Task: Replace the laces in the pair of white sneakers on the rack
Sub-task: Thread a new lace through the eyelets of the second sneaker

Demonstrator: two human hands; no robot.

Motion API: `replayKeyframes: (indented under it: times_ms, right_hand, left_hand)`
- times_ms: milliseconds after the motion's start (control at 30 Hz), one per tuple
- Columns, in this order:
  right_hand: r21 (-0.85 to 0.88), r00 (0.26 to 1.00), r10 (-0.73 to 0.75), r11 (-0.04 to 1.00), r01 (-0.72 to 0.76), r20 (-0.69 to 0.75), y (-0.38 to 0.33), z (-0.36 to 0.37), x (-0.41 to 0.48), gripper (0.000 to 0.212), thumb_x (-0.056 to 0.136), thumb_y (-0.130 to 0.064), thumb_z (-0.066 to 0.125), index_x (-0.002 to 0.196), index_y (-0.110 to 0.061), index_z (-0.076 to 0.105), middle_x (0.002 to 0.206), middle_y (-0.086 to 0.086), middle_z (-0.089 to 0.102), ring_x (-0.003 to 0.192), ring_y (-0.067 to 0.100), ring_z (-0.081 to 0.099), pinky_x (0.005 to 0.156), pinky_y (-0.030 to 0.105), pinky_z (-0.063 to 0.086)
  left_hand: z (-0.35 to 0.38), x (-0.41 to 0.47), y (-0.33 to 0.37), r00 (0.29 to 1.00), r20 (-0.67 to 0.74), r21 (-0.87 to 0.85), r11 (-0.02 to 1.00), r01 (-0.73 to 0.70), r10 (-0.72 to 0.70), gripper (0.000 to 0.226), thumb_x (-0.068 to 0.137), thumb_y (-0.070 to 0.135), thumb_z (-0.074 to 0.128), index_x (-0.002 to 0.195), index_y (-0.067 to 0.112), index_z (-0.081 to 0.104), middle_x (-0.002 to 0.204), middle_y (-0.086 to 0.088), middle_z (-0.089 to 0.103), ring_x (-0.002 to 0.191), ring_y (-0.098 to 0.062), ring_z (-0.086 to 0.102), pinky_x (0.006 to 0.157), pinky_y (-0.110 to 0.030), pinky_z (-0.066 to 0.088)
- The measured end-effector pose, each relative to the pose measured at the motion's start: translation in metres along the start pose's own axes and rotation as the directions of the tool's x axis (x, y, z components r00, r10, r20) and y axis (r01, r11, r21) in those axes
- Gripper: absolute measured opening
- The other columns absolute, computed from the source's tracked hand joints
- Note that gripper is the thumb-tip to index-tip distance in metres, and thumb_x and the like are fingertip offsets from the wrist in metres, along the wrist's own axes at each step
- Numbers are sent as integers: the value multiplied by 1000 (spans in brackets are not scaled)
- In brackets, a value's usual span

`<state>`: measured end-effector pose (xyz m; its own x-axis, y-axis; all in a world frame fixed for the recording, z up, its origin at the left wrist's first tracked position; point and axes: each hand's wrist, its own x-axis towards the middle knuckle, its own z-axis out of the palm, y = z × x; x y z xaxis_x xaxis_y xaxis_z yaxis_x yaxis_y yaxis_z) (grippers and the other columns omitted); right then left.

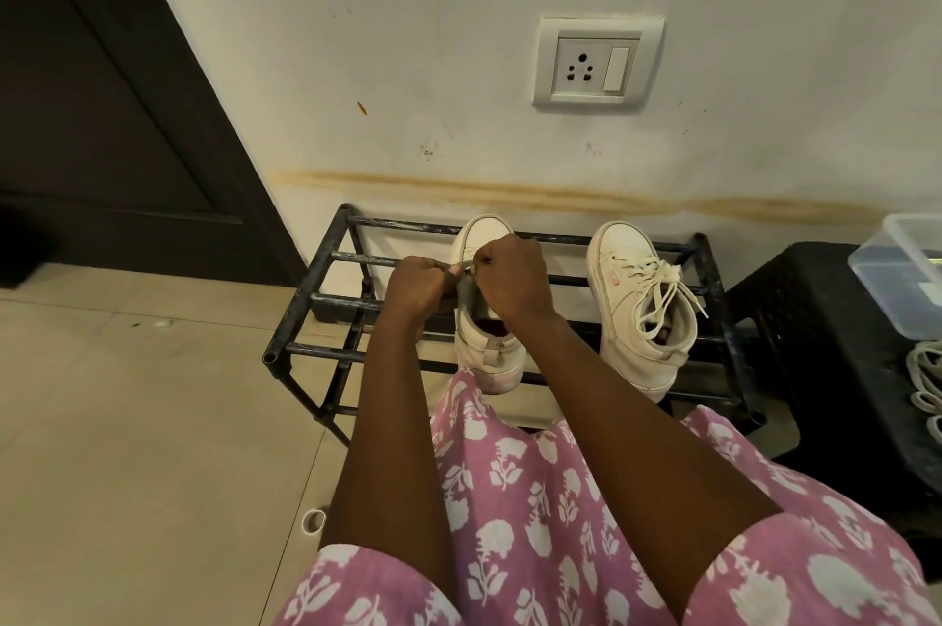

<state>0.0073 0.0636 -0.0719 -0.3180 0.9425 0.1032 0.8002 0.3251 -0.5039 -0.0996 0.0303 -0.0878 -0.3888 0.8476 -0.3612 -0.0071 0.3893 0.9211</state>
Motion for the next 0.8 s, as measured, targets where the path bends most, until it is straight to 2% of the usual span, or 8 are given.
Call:
replayKeyframes:
  times_ms: [167, 333, 467, 567, 700, 800]
  right_hand:
    - [-77, 997, -78, 994, 77, -5, -1, 1, -4, 29, 94, -15, 48, 113, -4, 67, 108, 13, 67, 100, 25, 61, 88, 31, 49]
    - [-156, 971, -226, 959, 237, 80, 2, -4, -11, 33, 96, -18, 42, 114, -3, 65, 112, 16, 62, 102, 27, 58, 88, 33, 46]
    - [-215, 951, -289, 927, 306, 109, -2, -10, -11, 29, 94, -15, 45, 110, 1, 64, 109, 19, 62, 101, 33, 59, 84, 40, 49]
    - [-215, 962, -248, 939, 268, 118, -4, -14, -7, 26, 90, -13, 50, 104, 1, 66, 101, 18, 64, 94, 32, 60, 76, 38, 49]
    - [-166, 988, -119, 977, 134, 98, -4, -16, -1, 22, 87, -12, 52, 99, 0, 66, 94, 17, 65, 86, 31, 62, 65, 31, 43]
    - [-106, 998, -31, 994, 36, 47, -4, -13, 0, 22, 87, -13, 53, 99, 0, 66, 96, 17, 65, 88, 32, 62, 65, 30, 43]
  left_hand:
    - [-2, -2, -1, 1000, -2, -7, 1000, -7, 7, 16, 92, 9, 56, 87, -2, 66, 93, -19, 67, 83, -27, 65, 68, -29, 55]
    - [0, -4, -2, 1000, -4, -36, 999, -6, 6, 15, 92, 7, 56, 81, 3, 65, 97, -21, 67, 89, -31, 65, 80, -38, 55]
    - [2, -4, -1, 998, -46, 19, 999, -34, 35, 14, 90, 9, 59, 90, -2, 67, 97, -23, 68, 89, -33, 67, 84, -43, 56]
    - [1, -3, 2, 993, -66, 128, 988, -87, 96, 15, 86, 12, 65, 90, -1, 69, 89, -20, 69, 80, -31, 68, 78, -40, 58]
    - [2, -5, 5, 984, -69, 236, 961, -145, 166, 12, 83, 20, 70, 81, 8, 68, 78, -11, 68, 67, -18, 66, 64, -27, 58]
    - [4, -7, 5, 973, -77, 319, 929, -184, 220, 16, 80, 23, 72, 81, 9, 67, 76, -8, 67, 67, -16, 64, 63, -26, 57]
